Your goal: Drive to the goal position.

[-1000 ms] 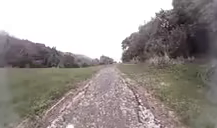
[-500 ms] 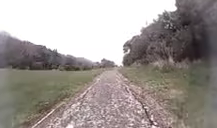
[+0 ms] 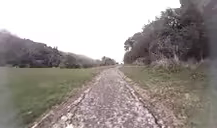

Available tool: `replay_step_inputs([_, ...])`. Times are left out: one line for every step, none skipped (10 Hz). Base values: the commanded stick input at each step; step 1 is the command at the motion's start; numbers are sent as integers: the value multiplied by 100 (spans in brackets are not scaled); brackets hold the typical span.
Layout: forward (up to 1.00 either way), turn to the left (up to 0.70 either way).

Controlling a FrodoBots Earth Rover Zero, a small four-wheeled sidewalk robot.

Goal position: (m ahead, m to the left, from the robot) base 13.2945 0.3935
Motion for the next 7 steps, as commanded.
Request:
replay_step_inputs([85,-8])
replay_step_inputs([85,-18])
replay_step_inputs([85,-30])
replay_step_inputs([85,-18])
replay_step_inputs([85,0])
replay_step_inputs([85,0])
replay_step_inputs([85,0])
